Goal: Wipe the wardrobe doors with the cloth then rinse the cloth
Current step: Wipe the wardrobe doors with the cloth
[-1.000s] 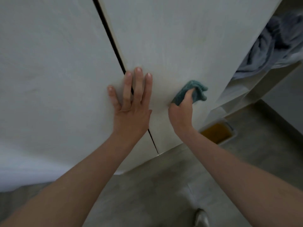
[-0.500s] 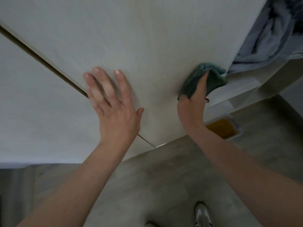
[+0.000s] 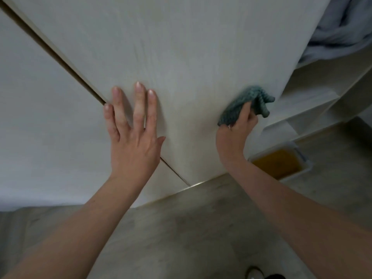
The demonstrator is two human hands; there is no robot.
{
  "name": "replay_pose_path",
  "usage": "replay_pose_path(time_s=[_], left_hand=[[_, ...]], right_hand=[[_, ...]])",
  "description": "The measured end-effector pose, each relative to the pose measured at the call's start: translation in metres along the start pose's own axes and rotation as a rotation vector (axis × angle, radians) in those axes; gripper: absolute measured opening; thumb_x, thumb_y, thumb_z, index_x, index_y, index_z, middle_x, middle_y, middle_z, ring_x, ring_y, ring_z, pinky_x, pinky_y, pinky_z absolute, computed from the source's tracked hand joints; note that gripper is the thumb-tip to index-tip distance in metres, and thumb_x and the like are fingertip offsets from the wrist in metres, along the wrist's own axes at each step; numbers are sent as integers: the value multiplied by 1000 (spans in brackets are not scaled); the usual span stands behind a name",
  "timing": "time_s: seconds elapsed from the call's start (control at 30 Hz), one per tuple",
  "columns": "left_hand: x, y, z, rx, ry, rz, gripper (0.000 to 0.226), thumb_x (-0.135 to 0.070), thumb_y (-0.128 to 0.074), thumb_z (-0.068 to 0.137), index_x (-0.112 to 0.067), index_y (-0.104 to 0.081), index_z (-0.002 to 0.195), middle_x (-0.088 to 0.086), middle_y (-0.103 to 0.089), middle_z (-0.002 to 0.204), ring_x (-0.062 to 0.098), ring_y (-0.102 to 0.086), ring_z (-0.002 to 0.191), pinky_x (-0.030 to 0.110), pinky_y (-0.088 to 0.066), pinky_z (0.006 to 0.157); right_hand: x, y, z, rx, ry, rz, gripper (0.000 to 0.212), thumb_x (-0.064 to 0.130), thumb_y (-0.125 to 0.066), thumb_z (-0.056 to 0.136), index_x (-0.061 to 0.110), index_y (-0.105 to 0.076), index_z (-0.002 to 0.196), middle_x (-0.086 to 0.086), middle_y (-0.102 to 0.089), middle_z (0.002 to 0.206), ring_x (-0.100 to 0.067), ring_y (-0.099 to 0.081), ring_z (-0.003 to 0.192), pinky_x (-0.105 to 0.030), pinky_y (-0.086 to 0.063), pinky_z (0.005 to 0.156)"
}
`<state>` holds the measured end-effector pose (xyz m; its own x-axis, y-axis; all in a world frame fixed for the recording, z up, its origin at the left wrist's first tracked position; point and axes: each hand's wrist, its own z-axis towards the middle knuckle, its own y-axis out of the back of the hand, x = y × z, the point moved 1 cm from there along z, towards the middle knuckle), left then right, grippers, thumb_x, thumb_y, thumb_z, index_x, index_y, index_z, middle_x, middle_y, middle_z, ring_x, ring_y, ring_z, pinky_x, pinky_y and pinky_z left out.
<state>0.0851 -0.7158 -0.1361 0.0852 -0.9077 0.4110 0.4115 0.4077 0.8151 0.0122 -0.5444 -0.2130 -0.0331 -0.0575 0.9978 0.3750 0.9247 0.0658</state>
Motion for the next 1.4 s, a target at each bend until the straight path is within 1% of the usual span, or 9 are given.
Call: replay_pose_path(time_s=[0.1,0.3,0.4,0.5,0.6,0.9,1.07,1.2,1.4], left_hand=[[-5,-18,-9,-41,3,-4,113,-43,-72,82,-8,6,156,13,14,160,49,3,144,56,8,117],[-7,-42,-13,-151,25,17,111,-39,-73,80,-7,1,156,14,9,160,49,0,145,59,3,117],[-11,-50,-14,-214,43,20,112,-36,-76,77,-8,-2,156,16,5,161,50,-2,145,61,0,117],[-11,-68,-27,-210,61,9,118,-40,-79,73,-11,-1,157,14,5,162,47,1,147,61,-1,118],[-15,-90,-45,-208,55,24,120,-39,-82,70,-13,-3,157,11,7,163,42,5,148,62,-3,118],[-21,-98,-55,-232,77,41,123,-38,-85,64,-13,-8,157,9,2,165,36,5,150,56,-3,120],[-14,-79,-60,-170,35,54,123,-29,-87,61,-13,-11,157,9,-2,165,34,3,151,49,-6,121],[-5,-74,-64,-196,80,53,118,-26,-86,63,-11,-16,156,10,-4,165,33,-2,151,53,-11,120],[1,-78,-64,-240,123,31,118,-25,-87,61,-9,-17,156,11,-3,165,32,-3,151,55,-13,119]], right_hand=[[-8,-2,-3,7,30,-14,82,6,-35,74,20,-19,153,-9,-15,148,-26,-29,134,-45,-34,113],[-33,-15,-1,-98,525,-126,56,4,-42,95,27,-38,146,0,-25,125,-22,-33,125,-46,-28,113],[-64,-17,11,-185,542,-98,50,9,-48,96,30,-45,141,-2,-27,127,-21,-32,124,-41,-24,114],[-98,-22,11,-135,498,-111,45,13,-50,95,33,-41,134,-16,-25,140,-32,-26,132,-31,-11,114],[-124,-25,4,-77,566,-175,43,10,-52,93,30,-35,127,-23,-28,135,-36,-28,126,-21,-9,105],[-141,-46,-18,48,963,-470,54,17,-58,91,32,-36,138,-18,-33,114,-34,-37,98,-46,-43,87],[-89,-36,-7,30,1166,-539,58,16,-60,89,28,-40,142,-15,-29,121,-34,-32,105,-49,-41,96],[-48,-23,11,-54,1152,-530,55,18,-55,93,26,-39,145,-21,-36,124,-34,-31,110,-48,-37,99],[-80,-38,-2,-34,1363,-692,62,11,-58,82,27,-48,141,-20,-33,124,-40,-34,118,-53,-42,97]])
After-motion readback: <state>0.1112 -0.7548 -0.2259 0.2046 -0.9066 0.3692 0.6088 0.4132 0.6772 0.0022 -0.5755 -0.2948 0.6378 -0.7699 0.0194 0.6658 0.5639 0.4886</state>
